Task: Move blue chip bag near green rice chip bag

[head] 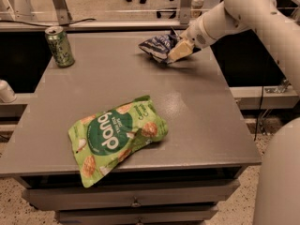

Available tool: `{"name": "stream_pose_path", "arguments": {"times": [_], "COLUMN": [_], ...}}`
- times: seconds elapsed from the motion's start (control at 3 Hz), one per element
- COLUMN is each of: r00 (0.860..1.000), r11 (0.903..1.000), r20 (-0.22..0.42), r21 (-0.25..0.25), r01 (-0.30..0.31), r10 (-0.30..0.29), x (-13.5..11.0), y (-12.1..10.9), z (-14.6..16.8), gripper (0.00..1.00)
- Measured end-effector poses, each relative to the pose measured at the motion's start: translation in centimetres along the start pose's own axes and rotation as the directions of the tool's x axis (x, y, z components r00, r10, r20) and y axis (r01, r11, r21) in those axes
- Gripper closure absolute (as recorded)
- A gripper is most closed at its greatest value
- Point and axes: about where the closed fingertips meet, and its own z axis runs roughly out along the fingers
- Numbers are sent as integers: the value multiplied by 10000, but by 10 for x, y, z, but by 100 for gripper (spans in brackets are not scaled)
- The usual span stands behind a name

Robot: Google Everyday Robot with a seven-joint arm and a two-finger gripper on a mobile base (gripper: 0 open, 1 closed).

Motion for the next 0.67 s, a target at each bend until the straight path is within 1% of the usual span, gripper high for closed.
{"name": "stream_pose_path", "arguments": {"times": [0.33, 0.67], "r00": [9998, 9984], "r11": [10000, 9998], "r20": [181, 526], "r21": [51, 15], "r01": [62, 220], "r10": [-63, -221], "x": [-7, -17], "y": [3, 18], "z": [-16, -39], "gripper": [87, 100]}}
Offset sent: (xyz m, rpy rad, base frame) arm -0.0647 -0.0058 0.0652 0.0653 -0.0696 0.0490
